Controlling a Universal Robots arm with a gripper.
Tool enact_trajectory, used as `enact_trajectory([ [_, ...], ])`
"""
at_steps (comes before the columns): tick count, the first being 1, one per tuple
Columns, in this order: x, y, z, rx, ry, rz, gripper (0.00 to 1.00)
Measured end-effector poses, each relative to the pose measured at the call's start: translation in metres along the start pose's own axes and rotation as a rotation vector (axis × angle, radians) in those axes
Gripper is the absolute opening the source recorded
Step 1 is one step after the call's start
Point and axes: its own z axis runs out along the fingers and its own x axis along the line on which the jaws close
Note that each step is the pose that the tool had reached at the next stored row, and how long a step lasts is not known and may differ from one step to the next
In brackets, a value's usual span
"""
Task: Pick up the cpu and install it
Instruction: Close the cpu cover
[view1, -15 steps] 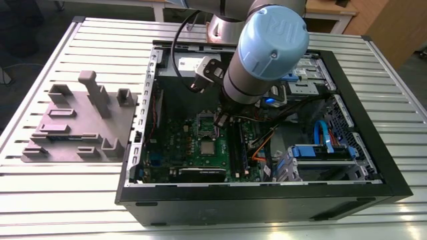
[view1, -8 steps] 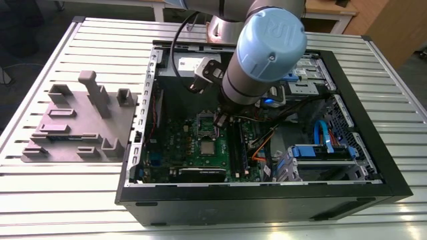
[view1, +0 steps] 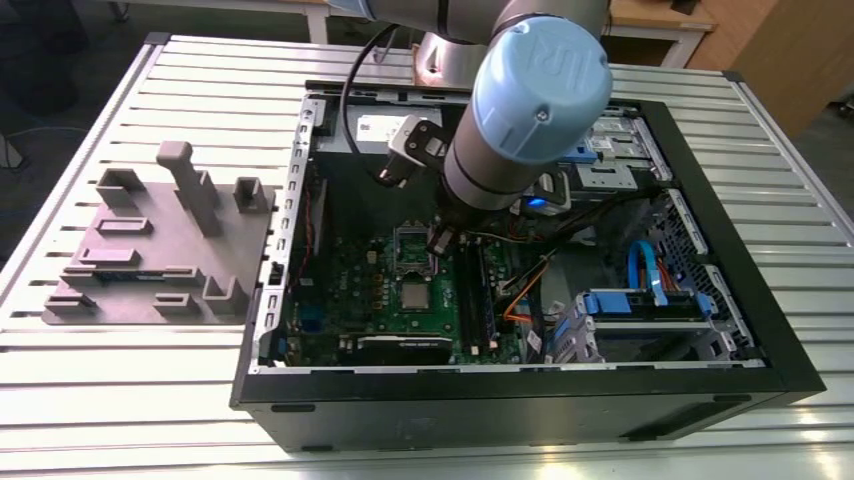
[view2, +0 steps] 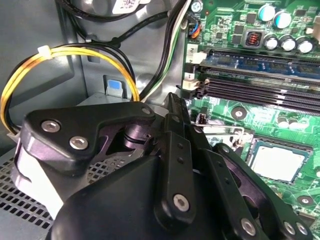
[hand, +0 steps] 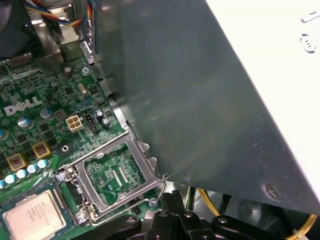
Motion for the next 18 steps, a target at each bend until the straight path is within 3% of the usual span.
enact_trajectory([
  [4, 0.0, 0.0, -0.0001, 0.0051, 0.0093, 0.0, 0.1],
  [10, -0.0008, 0.0006, -0.0025, 0.0062, 0.011, 0.001, 0.1],
  [11, -0.0006, 0.0008, -0.0026, 0.0097, 0.0175, 0.001, 0.1],
  [13, -0.0005, 0.0012, -0.0029, 0.012, 0.0218, 0.001, 0.1],
  [16, -0.0007, 0.0015, -0.0032, 0.0129, 0.0234, 0.001, 0.1],
  [18, -0.001, 0.0017, -0.0033, 0.012, 0.0214, 0.001, 0.1],
])
